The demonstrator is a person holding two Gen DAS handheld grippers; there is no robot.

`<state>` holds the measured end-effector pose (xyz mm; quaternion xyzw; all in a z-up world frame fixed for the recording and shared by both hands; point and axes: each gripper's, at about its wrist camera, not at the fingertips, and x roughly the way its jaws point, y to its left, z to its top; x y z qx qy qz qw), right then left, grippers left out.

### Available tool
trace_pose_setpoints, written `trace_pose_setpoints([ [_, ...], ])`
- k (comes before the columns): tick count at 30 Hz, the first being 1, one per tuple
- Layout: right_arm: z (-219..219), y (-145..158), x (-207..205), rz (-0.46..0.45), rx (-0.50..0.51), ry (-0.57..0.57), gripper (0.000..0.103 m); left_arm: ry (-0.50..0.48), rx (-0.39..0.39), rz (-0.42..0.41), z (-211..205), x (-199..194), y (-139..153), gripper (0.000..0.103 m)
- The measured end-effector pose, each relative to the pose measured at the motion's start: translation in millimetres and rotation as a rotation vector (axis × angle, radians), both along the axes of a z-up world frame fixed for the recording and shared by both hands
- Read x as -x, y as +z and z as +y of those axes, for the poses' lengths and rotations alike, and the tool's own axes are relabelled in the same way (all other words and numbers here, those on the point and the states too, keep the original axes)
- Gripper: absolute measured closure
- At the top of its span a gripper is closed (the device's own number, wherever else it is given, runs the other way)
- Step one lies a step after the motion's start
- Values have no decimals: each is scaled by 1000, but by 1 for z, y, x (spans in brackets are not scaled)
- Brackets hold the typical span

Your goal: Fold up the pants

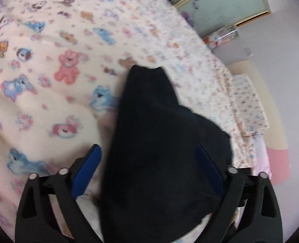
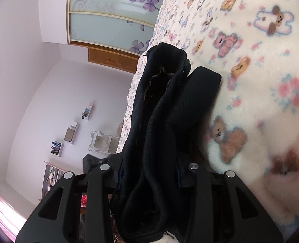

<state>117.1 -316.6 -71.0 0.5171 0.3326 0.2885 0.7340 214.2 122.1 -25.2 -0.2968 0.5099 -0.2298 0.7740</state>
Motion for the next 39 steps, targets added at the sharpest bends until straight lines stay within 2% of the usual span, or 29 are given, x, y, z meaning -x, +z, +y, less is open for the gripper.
trace_pose_setpoints([
  [6, -1, 0, 2, 3, -3, 1, 65, -77, 48, 51, -13, -3, -22, 13],
  [8, -1, 0, 1, 4, -4, 0, 65, -101, 49, 41, -18, -3, -22, 8],
  [12, -3, -2, -2, 16, -2, -6, 65, -134, 142, -4, -24, 2, -12, 5],
  [15, -5, -7, -3, 37, -3, -11, 65, -114, 120, 1, -27, 3, -14, 7],
  [16, -5, -9, -3, 44, -3, -13, 65, -101, 120, 8, -26, 2, -15, 9],
  [20, -6, -15, -4, 64, -12, -18, 64, -51, 61, 41, -26, 2, -19, 36],
  [21, -5, -15, -4, 60, -6, -20, 64, -46, 54, 45, -26, 2, -20, 39],
  [22, -5, -13, -4, 55, 3, -22, 64, -38, 50, 42, -25, 3, -20, 42],
  [24, -3, -10, -2, 40, 12, -26, 65, -28, 43, 39, -22, 6, -18, 54],
  [30, -2, -3, -2, -16, -20, -25, 65, -21, 17, -11, -23, 17, -2, 84],
  [34, -1, 2, -2, -57, -60, -24, 65, -26, -1, -72, -27, 25, 11, 89],
  [39, -3, 10, -4, -109, -125, -21, 65, -15, 28, -136, -31, 32, 30, 91],
])
